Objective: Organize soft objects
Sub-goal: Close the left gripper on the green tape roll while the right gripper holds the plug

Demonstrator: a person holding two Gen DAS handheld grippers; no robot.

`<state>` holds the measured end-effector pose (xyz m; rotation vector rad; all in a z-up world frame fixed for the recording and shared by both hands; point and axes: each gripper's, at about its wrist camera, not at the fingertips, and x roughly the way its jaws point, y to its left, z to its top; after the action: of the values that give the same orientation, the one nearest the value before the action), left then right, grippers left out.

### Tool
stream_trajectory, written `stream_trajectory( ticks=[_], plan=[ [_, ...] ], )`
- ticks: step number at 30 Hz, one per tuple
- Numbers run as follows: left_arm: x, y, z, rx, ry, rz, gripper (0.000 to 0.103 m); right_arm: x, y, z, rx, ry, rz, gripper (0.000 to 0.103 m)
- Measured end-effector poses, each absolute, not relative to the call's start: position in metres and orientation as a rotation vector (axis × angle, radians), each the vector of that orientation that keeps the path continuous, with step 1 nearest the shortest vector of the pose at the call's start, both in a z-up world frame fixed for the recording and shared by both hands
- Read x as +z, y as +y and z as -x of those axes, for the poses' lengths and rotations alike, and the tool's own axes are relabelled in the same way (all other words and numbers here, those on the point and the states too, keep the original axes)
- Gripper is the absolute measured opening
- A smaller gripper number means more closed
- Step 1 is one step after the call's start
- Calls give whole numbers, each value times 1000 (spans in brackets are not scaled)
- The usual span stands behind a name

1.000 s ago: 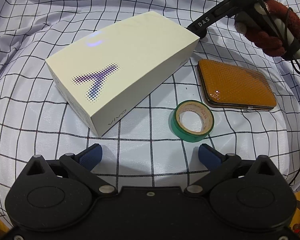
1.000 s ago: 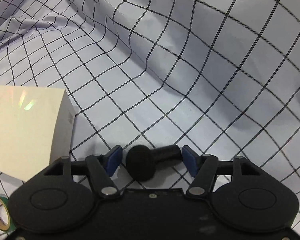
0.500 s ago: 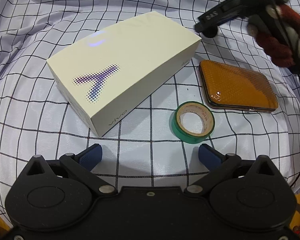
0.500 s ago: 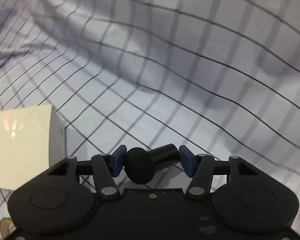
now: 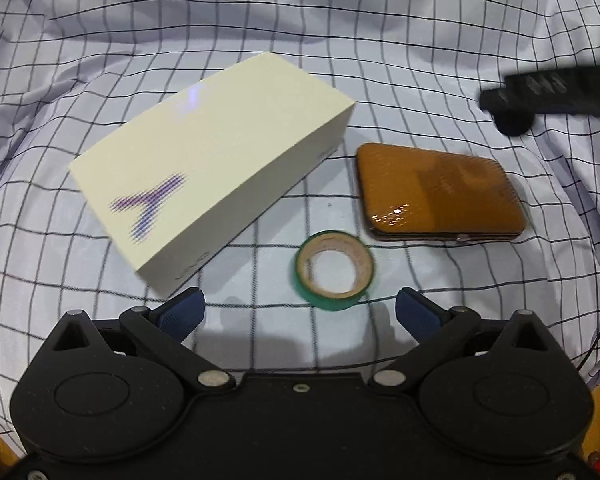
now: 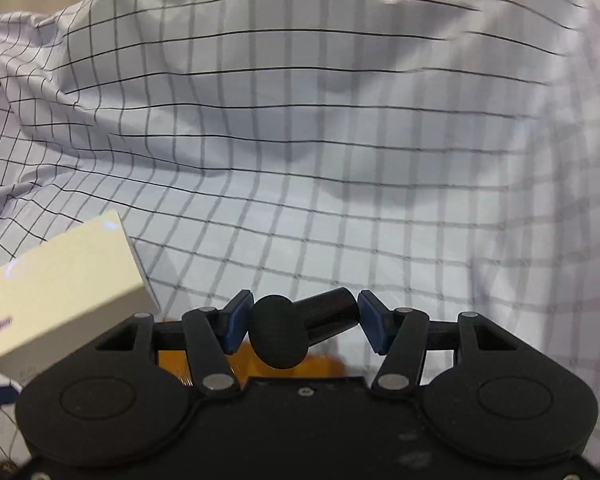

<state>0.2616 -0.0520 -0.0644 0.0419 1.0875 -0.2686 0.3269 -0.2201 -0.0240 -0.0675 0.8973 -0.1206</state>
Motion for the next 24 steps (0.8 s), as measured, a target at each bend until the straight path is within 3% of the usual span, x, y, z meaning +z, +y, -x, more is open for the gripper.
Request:
stream_trajectory(
  ticks=[2,11,17,19,20,21,24],
  plan=[
    [-65,-57,-265,-276,1088,-42,96,-23,-222,-305,-160,873,80,56],
    [-76,-66,-279,-255,1125,-25,69,-29,-237,-239,-209,854,6,56],
    [-77,-72,-281,-264,1108,-25,64,-37,-237,-226,-211,895,-46,56],
    [-77,-74,-281,-274,1098,-23,59,-40,-236,-223,-215,907,-58,56],
    [-77,-74,-281,-276,1089,-29,50,-41,-235,-221,-216,911,-66,56],
    [-76,-75,-280,-278,1079,-38,48,-42,-235,-220,-216,916,-76,56],
    [-76,-73,-278,-298,1077,-18,47,-43,-232,-214,-212,925,-102,56]
  ],
)
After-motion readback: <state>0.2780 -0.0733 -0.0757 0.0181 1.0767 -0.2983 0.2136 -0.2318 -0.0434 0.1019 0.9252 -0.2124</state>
